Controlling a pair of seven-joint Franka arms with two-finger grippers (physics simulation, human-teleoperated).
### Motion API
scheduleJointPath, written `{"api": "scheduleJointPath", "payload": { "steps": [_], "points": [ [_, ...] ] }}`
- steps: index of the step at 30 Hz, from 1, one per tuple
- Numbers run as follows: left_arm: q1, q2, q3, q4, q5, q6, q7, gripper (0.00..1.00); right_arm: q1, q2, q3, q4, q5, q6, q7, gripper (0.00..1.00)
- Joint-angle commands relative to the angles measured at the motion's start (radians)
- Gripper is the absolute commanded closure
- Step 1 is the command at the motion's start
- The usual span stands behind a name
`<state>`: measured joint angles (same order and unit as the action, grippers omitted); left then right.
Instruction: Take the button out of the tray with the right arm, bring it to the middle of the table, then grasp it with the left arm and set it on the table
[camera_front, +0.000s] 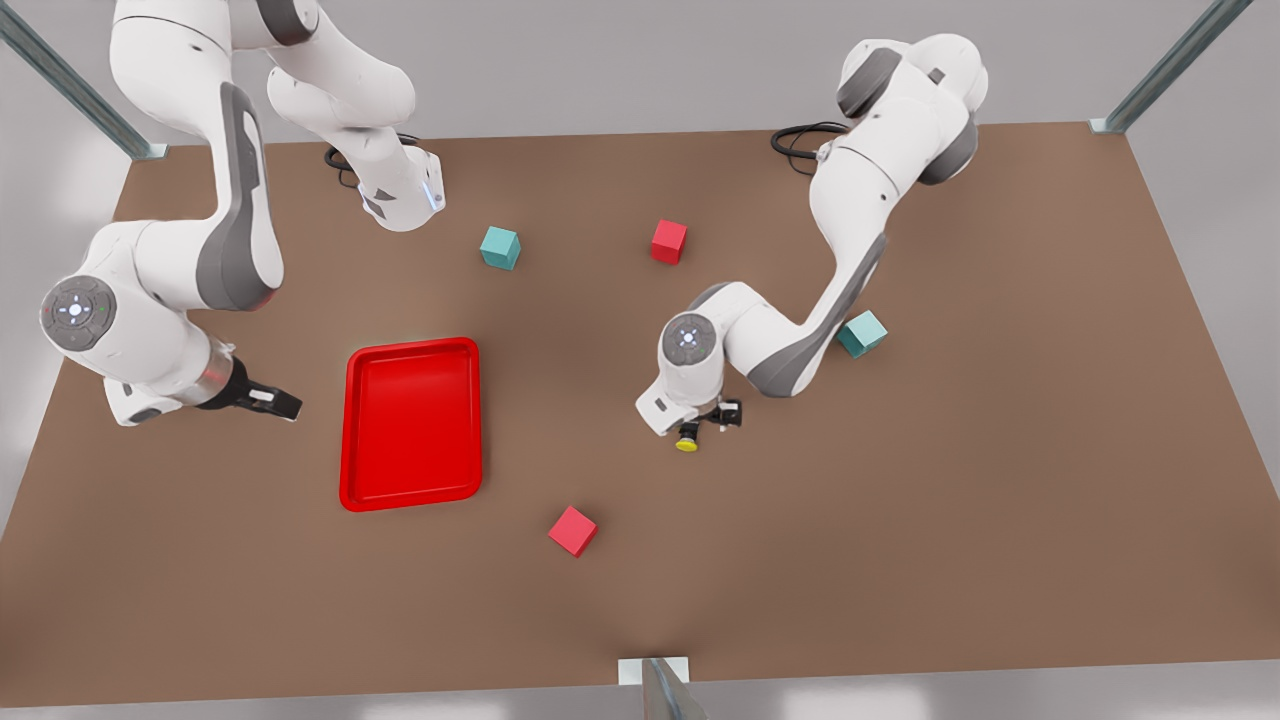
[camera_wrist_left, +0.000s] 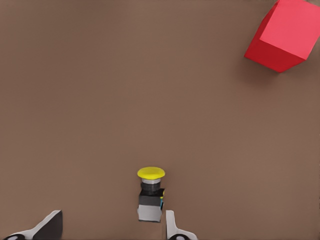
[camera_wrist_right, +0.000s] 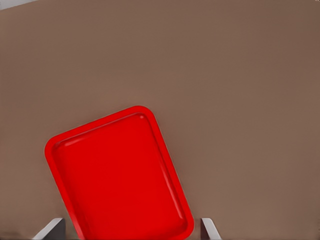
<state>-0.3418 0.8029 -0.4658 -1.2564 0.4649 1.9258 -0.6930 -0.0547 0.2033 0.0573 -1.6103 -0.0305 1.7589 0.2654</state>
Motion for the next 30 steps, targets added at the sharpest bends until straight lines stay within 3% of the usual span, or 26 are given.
{"api": "scheduleJointPath", "payload": {
  "steps": [1,12,16,22,27,30],
  "points": [
    [0.004,0.01,-0.001,0.0,0.017,0.101,-0.329,0.0,0.001,0.011,0.001,0.001,0.0,0.011,-0.285,0.0],
    [0.007,0.133,-0.01,-0.011,-0.014,0.199,-0.152,0.0,0.01,0.036,0.001,-0.007,0.0,0.019,-0.285,0.0],
    [0.004,0.134,-0.005,-0.024,0.003,0.213,-0.154,0.0,0.013,0.036,0.001,-0.007,0.001,0.016,-0.284,0.0],
    [0.024,0.065,-0.005,-0.162,0.047,0.219,-0.169,0.0,0.013,0.042,0.001,-0.007,0.001,0.008,-0.284,0.0],
    [0.041,0.073,-0.005,-0.164,0.078,0.233,-0.16,0.0,0.016,0.042,0.001,-0.004,0.001,0.01,-0.284,0.0],
    [0.057,0.072,-0.007,-0.204,0.078,0.309,-0.164,0.0,0.026,0.036,0.003,0.001,0.003,0.005,-0.268,0.0]
  ]
}}
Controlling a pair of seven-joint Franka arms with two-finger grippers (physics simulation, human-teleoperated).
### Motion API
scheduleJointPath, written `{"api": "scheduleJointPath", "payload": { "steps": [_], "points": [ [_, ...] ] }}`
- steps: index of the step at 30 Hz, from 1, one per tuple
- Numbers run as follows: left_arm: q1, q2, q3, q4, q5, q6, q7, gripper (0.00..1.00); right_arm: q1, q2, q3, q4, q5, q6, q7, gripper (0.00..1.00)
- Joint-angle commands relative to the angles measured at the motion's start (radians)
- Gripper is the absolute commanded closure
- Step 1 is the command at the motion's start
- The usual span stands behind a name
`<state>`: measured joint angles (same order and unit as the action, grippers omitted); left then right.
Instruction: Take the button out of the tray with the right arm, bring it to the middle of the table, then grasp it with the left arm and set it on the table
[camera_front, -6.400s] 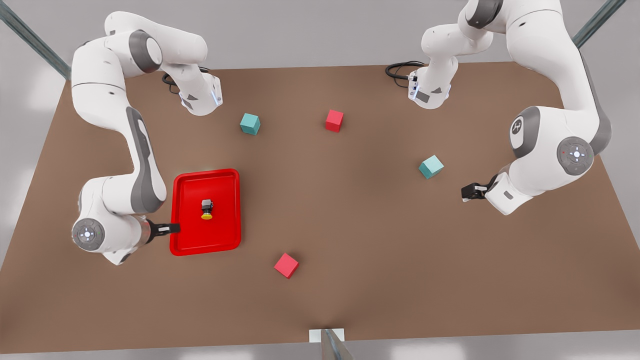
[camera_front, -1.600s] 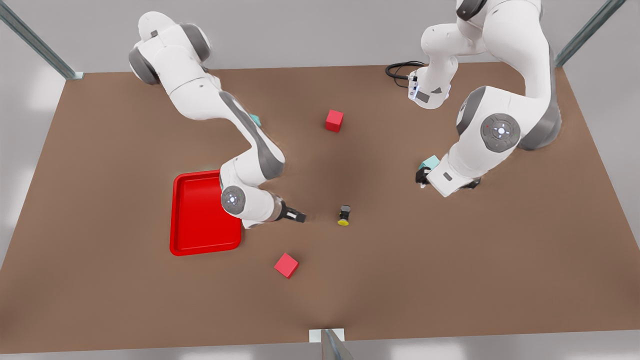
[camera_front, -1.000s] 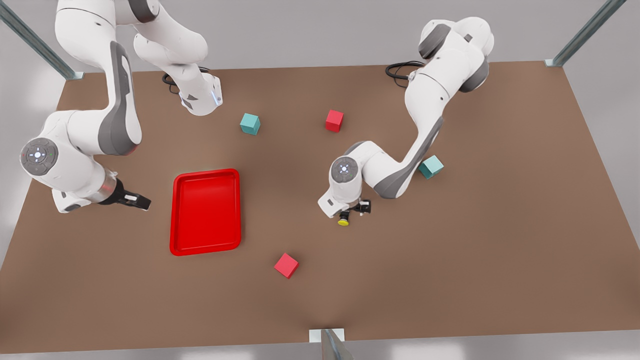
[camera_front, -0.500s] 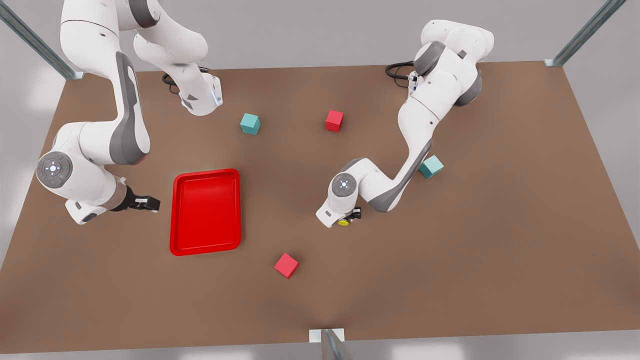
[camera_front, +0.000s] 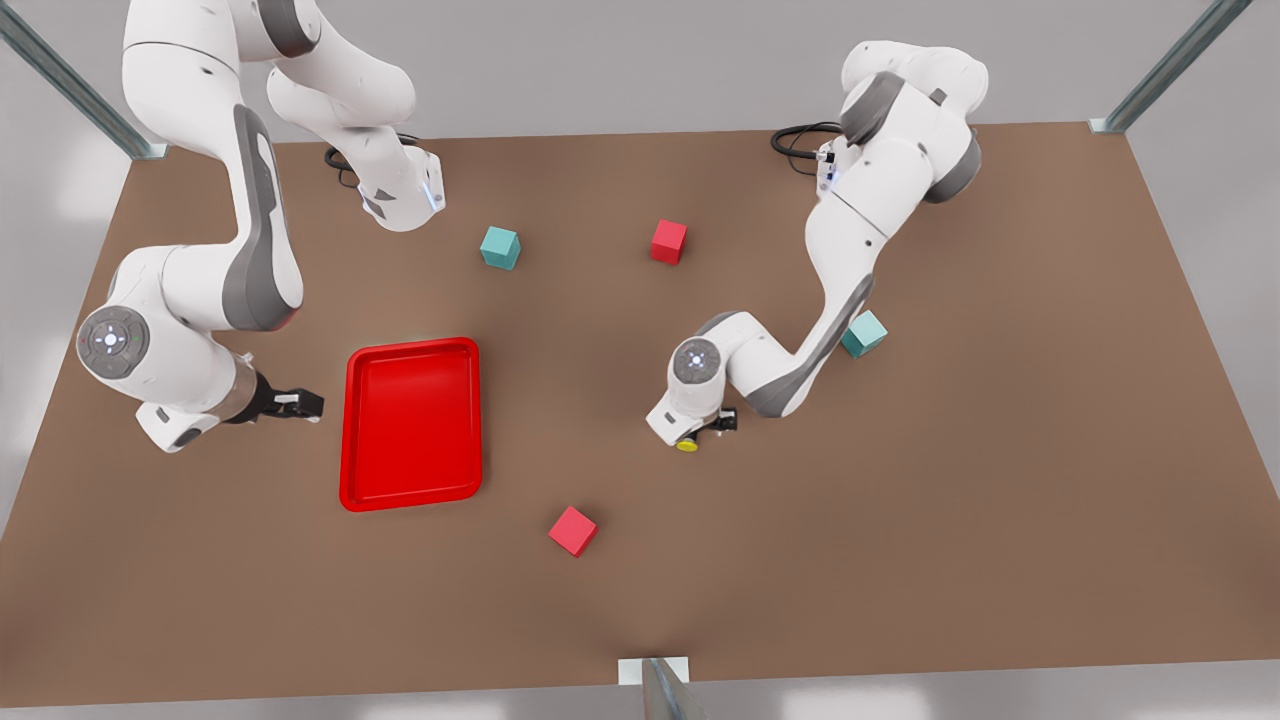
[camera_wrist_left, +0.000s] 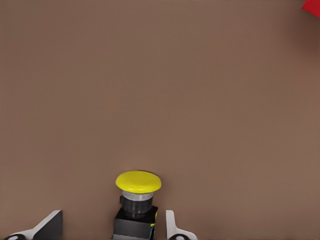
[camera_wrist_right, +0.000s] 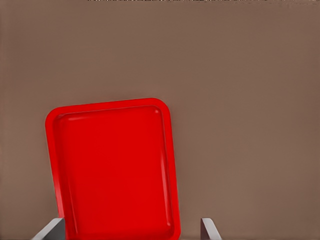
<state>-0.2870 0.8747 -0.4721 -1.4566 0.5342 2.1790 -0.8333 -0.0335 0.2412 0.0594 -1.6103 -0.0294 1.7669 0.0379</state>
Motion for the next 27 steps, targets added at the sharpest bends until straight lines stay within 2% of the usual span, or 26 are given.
{"api": "scheduleJointPath", "payload": {
  "steps": [1,12,17,27],
  "points": [
    [0.002,-0.002,-0.002,-0.002,0.009,0.056,-0.029,0.0,0.006,-0.01,0.007,0.004,0.003,-0.017,-0.039,0.0],
    [-0.006,0.009,-0.008,-0.019,0.049,0.082,-0.01,0.0,-0.002,0.001,0.019,0.021,0.002,-0.007,-0.043,0.0],
    [0.003,-0.023,-0.006,-0.094,0.05,0.074,-0.053,0.0,0.0,0.003,0.019,0.021,-0.001,-0.001,-0.043,0.0],
    [0.002,-0.014,-0.005,-0.088,0.052,0.084,-0.052,0.0,-0.005,0.01,0.017,0.021,-0.003,0.0,-0.038,0.0]
  ]
}}
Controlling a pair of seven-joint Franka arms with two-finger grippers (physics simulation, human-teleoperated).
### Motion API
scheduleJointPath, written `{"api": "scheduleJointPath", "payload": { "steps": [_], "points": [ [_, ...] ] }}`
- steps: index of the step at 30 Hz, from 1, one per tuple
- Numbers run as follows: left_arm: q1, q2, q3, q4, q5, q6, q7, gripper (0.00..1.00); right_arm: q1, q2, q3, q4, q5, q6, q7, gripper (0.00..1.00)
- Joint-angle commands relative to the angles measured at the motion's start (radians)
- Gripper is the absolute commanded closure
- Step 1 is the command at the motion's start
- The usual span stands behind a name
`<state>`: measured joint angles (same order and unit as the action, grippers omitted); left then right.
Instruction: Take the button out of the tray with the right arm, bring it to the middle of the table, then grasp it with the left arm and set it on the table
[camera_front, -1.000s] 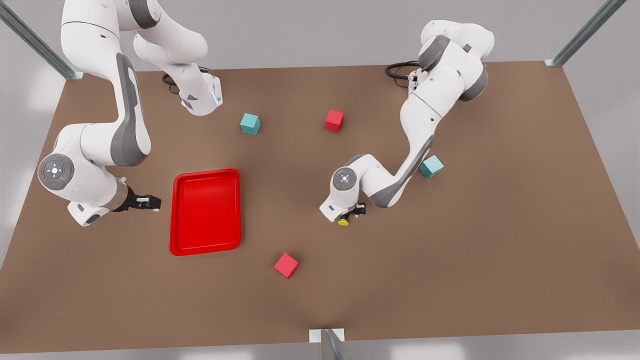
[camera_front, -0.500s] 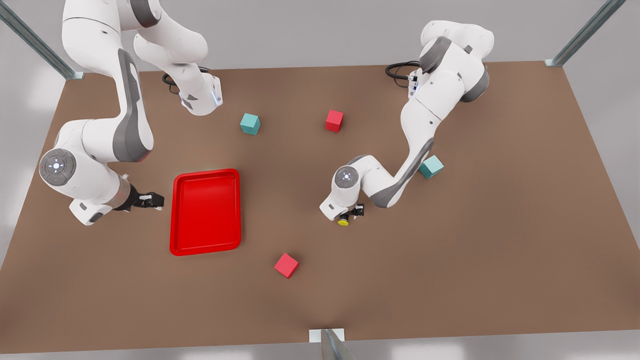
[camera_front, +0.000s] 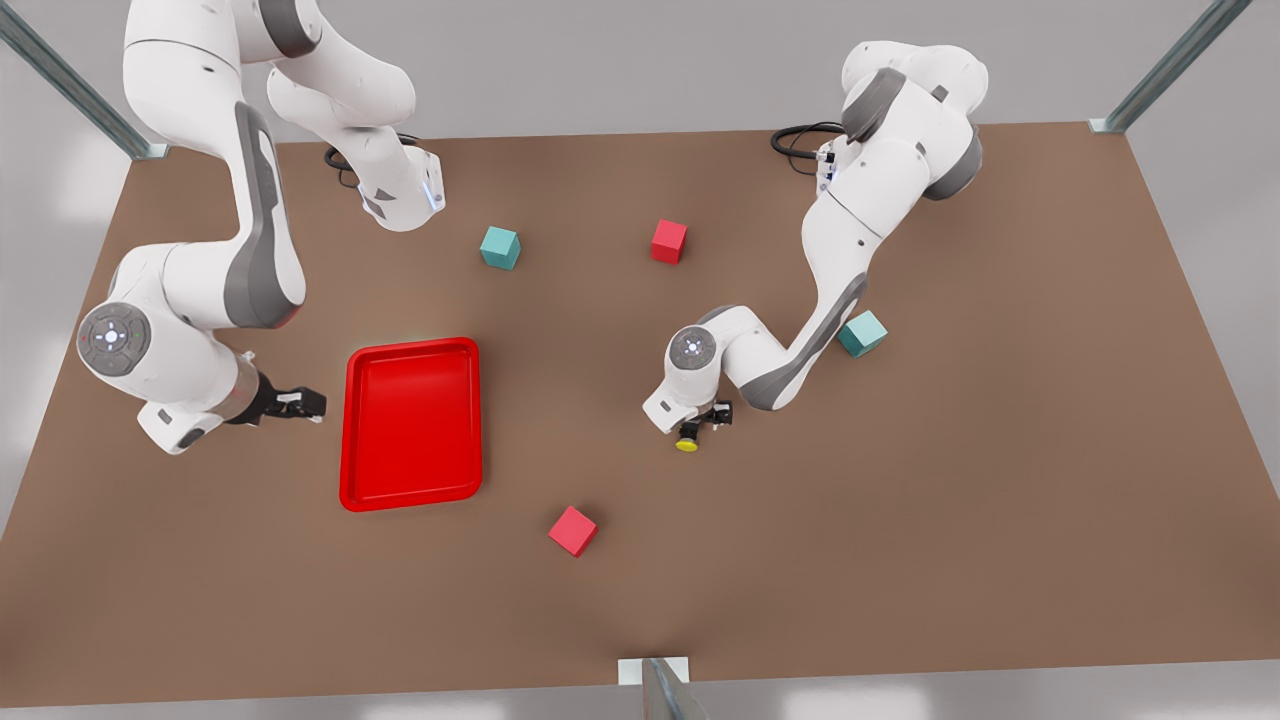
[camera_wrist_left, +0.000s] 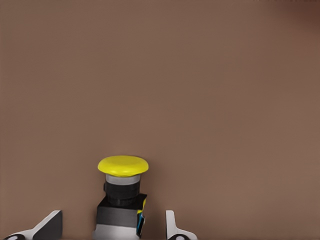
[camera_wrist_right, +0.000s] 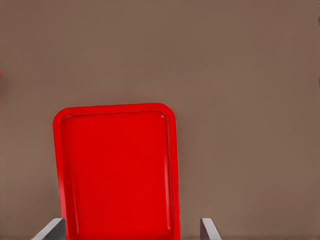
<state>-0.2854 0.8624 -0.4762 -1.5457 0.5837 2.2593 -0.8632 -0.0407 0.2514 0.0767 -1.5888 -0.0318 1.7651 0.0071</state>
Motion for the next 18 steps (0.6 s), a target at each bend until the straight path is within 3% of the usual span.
{"api": "scheduleJointPath", "payload": {
  "steps": [1,5,7,9,12,14,17,18],
  "points": [
    [0.0,0.001,0.002,0.001,0.002,0.003,-0.02,0.0,0.002,-0.001,0.0,0.001,0.0,0.002,-0.007,0.0],
    [0.002,0.003,0.004,-0.001,0.025,0.0,-0.023,0.0,-0.001,0.009,0.0,0.001,-0.008,0.004,-0.012,0.0],
    [0.0,0.003,0.004,0.001,0.025,0.0,-0.033,0.1,-0.005,0.016,0.0,0.001,-0.022,0.03,-0.019,0.0],
    [0.0,0.001,0.002,0.001,0.024,-0.004,-0.036,0.32,-0.005,0.017,-0.002,0.001,-0.022,0.03,-0.019,0.0],
    [0.002,0.007,0.004,0.004,0.025,-0.001,-0.045,0.36,0.001,0.016,-0.002,0.001,-0.02,0.022,-0.016,0.0],
    [0.002,0.007,0.005,0.004,0.024,-0.001,-0.046,0.55,-0.002,0.017,0.0,0.001,-0.02,0.027,-0.012,0.0],
    [0.006,0.012,0.007,0.021,0.025,-0.007,-0.033,0.56,0.007,0.016,0.0,0.001,-0.02,0.019,-0.009,0.0],
    [0.006,0.004,0.004,0.067,0.015,-0.098,0.002,0.56,-0.002,0.017,0.0,0.0,-0.02,0.019,-0.01,0.0]
  ]
}}
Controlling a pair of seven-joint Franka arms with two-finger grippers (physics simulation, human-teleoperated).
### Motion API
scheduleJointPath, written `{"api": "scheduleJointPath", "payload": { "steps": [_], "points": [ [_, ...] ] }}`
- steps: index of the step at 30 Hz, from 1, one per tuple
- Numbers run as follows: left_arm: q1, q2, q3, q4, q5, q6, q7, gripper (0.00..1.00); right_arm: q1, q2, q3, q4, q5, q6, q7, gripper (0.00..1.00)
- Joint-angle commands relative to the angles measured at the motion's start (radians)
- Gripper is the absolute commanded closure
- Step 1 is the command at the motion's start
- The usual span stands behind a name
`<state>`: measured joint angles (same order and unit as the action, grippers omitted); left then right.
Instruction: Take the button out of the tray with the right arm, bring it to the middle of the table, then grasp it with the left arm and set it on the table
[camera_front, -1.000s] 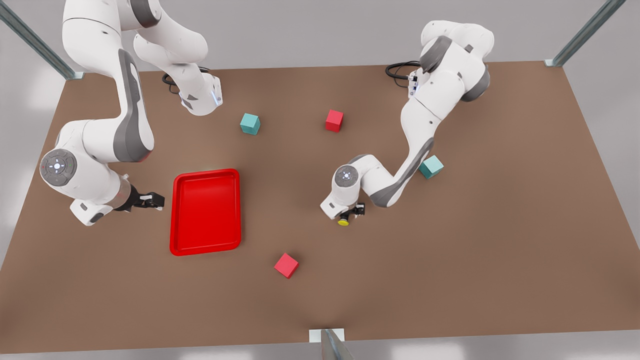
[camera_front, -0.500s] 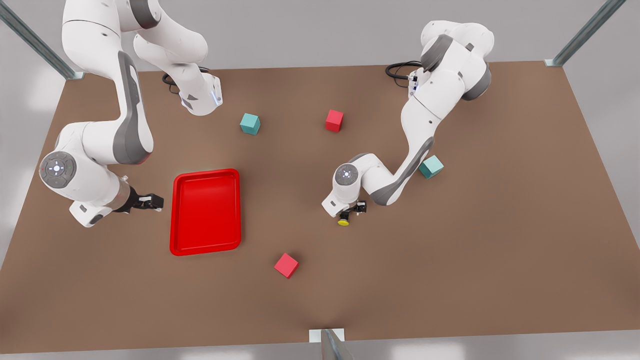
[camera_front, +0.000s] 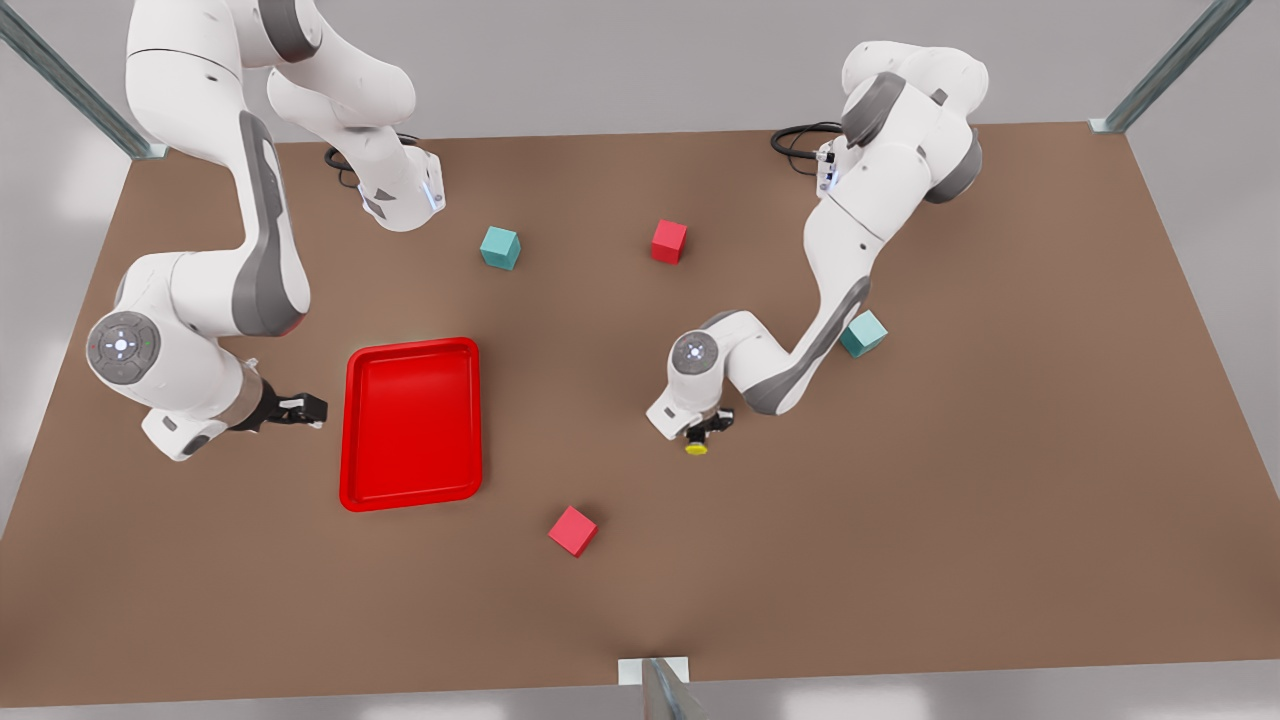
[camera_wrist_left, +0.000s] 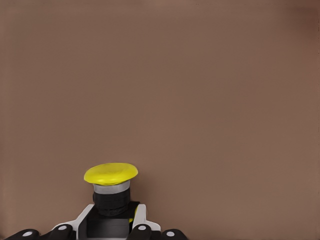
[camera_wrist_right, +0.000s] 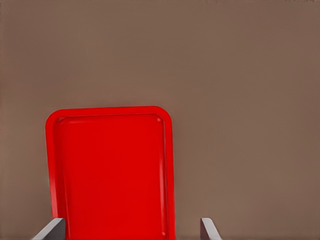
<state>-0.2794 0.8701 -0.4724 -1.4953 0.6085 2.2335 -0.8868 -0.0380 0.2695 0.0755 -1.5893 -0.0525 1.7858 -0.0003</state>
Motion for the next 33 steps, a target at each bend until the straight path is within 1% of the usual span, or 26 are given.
{"api": "scheduleJointPath", "payload": {
  "steps": [1,3,4,6,8,9,11,14,15,16,18,19,21,22,25,26,30,33],
  "points": [
    [0.005,-0.009,-0.006,0.043,-0.015,-0.135,0.043,0.56,-0.002,0.0,0.0,0.0,0.0,0.0,-0.004,0.0],
    [0.031,-0.023,-0.014,0.059,-0.018,-0.186,0.091,0.56,-0.005,0.0,0.0,0.0,0.0,0.003,-0.004,0.0],
    [0.037,-0.028,-0.023,0.087,-0.023,-0.251,0.112,0.55,-0.002,0.0,0.0,0.0,0.0,0.001,-0.004,0.0],
    [0.114,-0.039,-0.051,0.153,-0.055,-0.316,0.106,0.55,-0.005,0.0,0.0,0.0,0.0,0.0,-0.004,0.0],
    [0.186,-0.079,-0.052,0.164,-0.139,-0.316,0.022,0.55,-0.003,0.0,0.0,0.0,0.0,0.0,-0.004,0.0],
    [0.2,-0.083,-0.054,0.198,-0.159,-0.314,-0.093,0.55,-0.002,0.0,0.0,0.0,0.0,-0.002,-0.004,0.0],
    [0.19,-0.083,-0.055,0.233,-0.185,-0.302,-0.316,0.55,0.0,0.0,0.0,0.0,0.0,-0.002,-0.004,0.0],
    [0.178,-0.082,-0.054,0.247,-0.174,-0.295,-0.376,0.55,0.003,0.0,0.001,0.0,-0.001,-0.002,-0.006,0.0],
    [0.152,-0.082,-0.041,0.247,-0.144,-0.292,-0.402,0.55,0.001,0.0,0.001,0.0,0.0,-0.002,-0.006,0.0],
    [0.123,-0.077,-0.031,0.247,0.013,-0.279,-0.609,0.55,0.003,0.0,0.0,0.0,0.0,-0.002,-0.006,0.0],
    [0.077,-0.079,-0.003,0.245,0.169,-0.293,-0.874,0.55,0.003,0.0,0.0,0.0,-0.001,0.0,-0.007,0.0],
    [-0.009,-0.08,0.104,0.247,0.189,-0.301,-0.972,0.55,0.001,0.0,0.0,0.0,-0.001,0.0,-0.009,0.0],
    [-0.27,-0.079,0.437,0.247,0.18,-0.308,-1.12,0.55,0.0,0.0,0.0,0.0,-0.001,0.001,-0.009,0.0],
    [-0.319,-0.071,0.502,0.247,0.18,-0.331,-1.124,0.55,-0.002,0.008,0.0,0.0,-0.001,0.001,-0.01,0.0],
    [-0.377,-0.057,0.59,0.245,0.189,-0.348,-1.123,0.55,-0.006,0.011,0.0,0.0,-0.001,0.003,-0.01,0.0],
    [-0.429,-0.027,0.659,0.247,0.186,-0.351,-1.152,0.55,-0.005,0.013,0.0,0.0,-0.001,0.004,-0.012,0.0],
    [-0.428,0.087,0.667,0.274,0.178,-0.311,-1.44,0.55,-0.002,0.011,0.0,0.002,-0.001,0.001,-0.01,0.0],
    [-0.449,0.13,0.718,0.274,0.175,-0.336,-1.531,0.53,0.001,0.011,0.0,0.002,-0.001,-0.003,-0.01,0.0]
  ]
}}
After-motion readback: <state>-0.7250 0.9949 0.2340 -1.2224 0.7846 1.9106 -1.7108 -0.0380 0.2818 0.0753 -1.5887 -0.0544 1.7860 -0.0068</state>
